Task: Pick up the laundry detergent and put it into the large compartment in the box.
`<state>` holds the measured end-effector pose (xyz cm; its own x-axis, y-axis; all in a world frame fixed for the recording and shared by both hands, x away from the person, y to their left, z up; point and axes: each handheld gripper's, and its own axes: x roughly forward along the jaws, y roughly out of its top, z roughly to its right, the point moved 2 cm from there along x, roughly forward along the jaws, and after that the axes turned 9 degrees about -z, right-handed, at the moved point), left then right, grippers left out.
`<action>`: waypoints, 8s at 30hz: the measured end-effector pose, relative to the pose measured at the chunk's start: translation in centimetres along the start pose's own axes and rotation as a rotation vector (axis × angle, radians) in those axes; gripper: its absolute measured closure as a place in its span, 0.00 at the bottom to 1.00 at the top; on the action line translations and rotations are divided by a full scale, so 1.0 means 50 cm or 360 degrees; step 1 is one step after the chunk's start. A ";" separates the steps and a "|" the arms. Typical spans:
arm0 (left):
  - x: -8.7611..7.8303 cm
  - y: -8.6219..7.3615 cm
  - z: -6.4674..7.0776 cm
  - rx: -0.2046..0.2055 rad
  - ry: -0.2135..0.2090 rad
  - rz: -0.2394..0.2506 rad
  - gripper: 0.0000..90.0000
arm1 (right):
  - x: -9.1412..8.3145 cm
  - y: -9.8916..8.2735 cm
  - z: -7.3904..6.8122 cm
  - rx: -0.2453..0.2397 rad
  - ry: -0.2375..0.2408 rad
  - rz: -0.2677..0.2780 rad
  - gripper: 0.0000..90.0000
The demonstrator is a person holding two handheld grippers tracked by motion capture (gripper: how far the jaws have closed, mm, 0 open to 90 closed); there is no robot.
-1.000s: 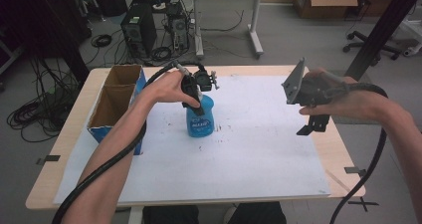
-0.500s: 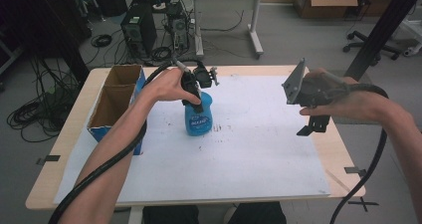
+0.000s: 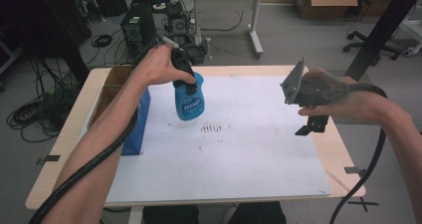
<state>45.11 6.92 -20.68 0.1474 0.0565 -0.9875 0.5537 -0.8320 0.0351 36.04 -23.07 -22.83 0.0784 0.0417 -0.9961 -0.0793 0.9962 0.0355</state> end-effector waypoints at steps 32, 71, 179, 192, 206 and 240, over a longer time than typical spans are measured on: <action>-0.161 -0.280 -0.157 -0.1228 0.0077 0.0013 0.42 | -0.006 0.033 0.002 -0.0061 -0.0001 0.0004 0.05; 0.119 -0.353 -0.135 -0.1525 0.0033 -0.0048 0.42 | 0.024 0.051 0.002 -0.0086 0.0022 -0.0006 0.05; 0.168 -0.351 -0.124 -0.1526 0.0118 -0.0068 0.28 | 0.055 0.066 -0.002 -0.0098 0.0054 -0.0041 0.05; 0.077 -0.318 -0.118 -0.1383 0.0198 0.0035 0.26 | 0.050 0.065 -0.002 -0.0094 0.0048 -0.0042 0.05; -0.028 -0.187 -0.032 -0.0908 0.0187 0.0188 0.16 | 0.044 0.065 -0.003 -0.0086 0.0042 -0.0041 0.05; -0.053 -0.060 0.193 0.0267 -0.0040 0.0210 0.05 | 0.022 0.055 -0.020 -0.0006 0.0040 -0.0060 0.05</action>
<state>35.16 3.97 -19.67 0.1877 -0.0711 -0.9796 0.3866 -0.9115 0.1403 34.94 -20.35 -23.92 0.0564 0.0023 -0.9984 -0.0803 0.9968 -0.0022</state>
